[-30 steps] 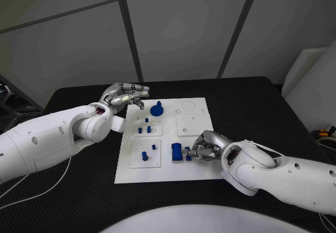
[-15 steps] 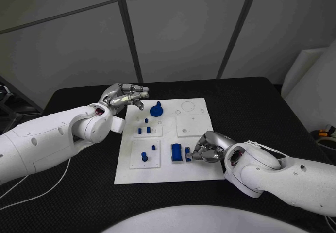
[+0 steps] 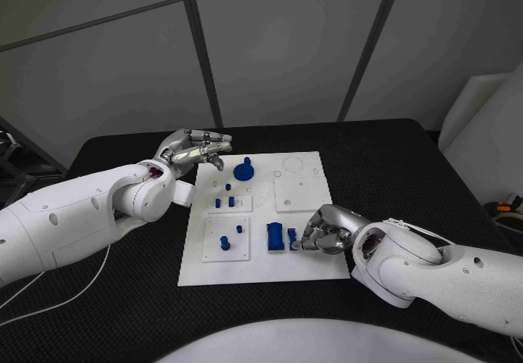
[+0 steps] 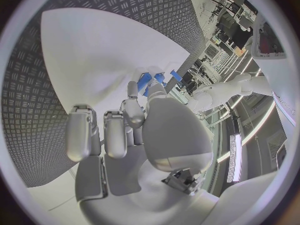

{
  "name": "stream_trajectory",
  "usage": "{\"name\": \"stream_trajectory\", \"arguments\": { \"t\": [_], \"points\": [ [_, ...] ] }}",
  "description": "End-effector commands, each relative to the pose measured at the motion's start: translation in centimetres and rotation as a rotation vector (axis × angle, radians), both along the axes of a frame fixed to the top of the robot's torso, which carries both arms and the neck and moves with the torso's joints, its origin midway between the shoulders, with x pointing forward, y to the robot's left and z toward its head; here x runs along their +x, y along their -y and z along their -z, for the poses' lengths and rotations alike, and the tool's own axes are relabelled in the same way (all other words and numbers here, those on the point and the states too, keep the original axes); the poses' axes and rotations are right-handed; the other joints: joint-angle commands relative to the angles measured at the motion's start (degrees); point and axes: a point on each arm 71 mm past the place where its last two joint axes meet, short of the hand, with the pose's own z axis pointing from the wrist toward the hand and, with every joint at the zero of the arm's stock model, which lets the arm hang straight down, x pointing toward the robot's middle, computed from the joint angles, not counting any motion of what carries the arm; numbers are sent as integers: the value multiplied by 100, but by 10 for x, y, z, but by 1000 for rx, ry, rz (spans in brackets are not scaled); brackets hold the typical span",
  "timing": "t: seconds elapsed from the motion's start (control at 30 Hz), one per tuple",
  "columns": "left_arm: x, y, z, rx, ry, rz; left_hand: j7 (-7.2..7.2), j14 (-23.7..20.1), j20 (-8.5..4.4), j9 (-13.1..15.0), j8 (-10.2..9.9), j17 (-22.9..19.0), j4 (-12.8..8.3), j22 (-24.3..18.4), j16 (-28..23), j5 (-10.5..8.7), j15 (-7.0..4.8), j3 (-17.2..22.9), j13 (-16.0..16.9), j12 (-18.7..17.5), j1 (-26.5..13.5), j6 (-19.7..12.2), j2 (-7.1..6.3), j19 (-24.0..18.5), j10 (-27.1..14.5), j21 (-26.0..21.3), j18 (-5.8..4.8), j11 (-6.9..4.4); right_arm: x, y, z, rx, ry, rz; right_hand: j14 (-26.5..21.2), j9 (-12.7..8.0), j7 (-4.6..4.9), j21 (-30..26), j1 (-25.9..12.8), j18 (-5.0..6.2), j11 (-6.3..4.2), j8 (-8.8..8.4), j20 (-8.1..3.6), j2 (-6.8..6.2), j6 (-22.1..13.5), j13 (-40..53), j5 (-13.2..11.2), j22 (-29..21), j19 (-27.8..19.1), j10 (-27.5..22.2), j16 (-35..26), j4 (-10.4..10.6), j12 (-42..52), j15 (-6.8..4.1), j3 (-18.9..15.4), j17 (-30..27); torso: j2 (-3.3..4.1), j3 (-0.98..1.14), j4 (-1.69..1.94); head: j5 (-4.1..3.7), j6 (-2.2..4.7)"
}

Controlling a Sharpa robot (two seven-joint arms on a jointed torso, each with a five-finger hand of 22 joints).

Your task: Assemble the parts on the task board

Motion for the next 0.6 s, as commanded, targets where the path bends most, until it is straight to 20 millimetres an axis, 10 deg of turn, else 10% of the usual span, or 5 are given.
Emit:
{"name": "stream_trajectory", "arguments": {
  "t": [0.03, 0.6],
  "points": [
    [0, 1, -1, -7, 1, 10, -15, -40, 26, -5, 27, -10, -1, -5, 12, 14, 5, -39, 0, 20, -33, -34, 9, 5, -34, -36, 30, 8, 1, -2, 1, -4, 6, -26, 395, 9, 8, -15, 49, 0, 4, -24, -14, 9, -12, -1, -26, 633, -6, 12, 6, -37, -13, -14, -5, 450, -2, -2, 1, -6, -3],
    [0, 1, -1, -7, 0, 10, -14, -44, 26, -5, 28, -14, -1, -8, 11, 14, 5, -40, -1, 23, -32, -36, 9, 4, -37, -39, 31, 9, 10, -4, 7, -29, 19, -24, 400, 35, -4, -10, 237, -2, -5, -29, -15, 106, -1, 29, -63, 643, 1, 26, 13, -53, 6, -18, -14, 468, -2, -4, 7, 7, -22]
  ]
}}
